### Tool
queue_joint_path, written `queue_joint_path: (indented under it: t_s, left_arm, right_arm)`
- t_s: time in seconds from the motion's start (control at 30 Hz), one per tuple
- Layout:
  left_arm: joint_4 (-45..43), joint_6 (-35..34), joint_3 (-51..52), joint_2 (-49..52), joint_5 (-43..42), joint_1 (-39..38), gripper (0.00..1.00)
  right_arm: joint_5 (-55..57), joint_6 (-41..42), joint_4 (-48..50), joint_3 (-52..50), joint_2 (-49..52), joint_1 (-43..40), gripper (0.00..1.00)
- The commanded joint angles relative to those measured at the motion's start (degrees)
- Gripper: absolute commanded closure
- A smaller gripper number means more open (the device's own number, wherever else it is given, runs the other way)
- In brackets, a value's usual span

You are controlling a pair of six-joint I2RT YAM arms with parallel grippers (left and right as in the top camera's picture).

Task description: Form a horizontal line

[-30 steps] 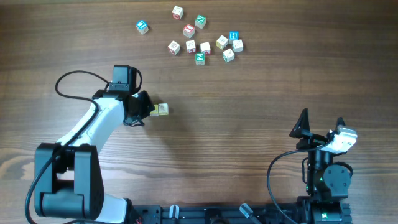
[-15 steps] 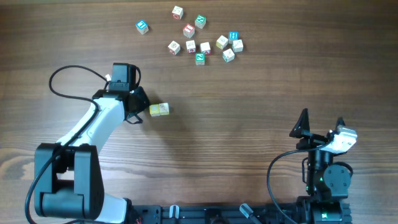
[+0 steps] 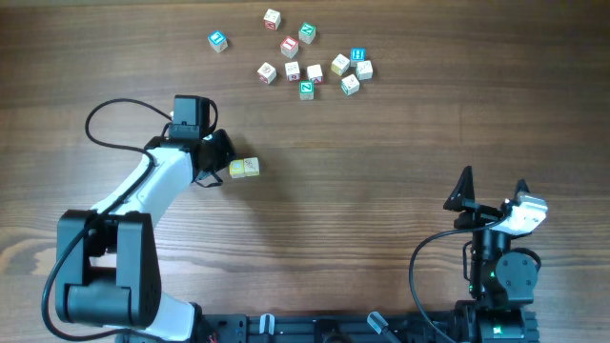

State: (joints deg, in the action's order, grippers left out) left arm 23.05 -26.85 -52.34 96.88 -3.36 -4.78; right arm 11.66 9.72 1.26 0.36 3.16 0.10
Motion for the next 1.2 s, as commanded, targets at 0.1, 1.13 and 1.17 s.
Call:
queue_joint_path:
  t_s: [0.1, 1.13, 1.17]
  left_arm:
    - [0.79, 0.90, 0.37, 0.70, -3.69, -0.26, 0.96]
    - [4.42, -0.85, 0.37, 0.70, -0.57, -0.22, 0.96]
    - [3.93, -0.83, 0.37, 0.70, -2.54, -0.22, 0.96]
  right_arm:
    - [0.37, -0.68, 0.15, -0.04, -0.31, -0.28, 0.00]
    - [0.37, -0.72, 0.17, -0.04, -0.31, -0.28, 0.00]
    - [0.37, -0.72, 0.17, -0.04, -0.31, -0.28, 0.00]
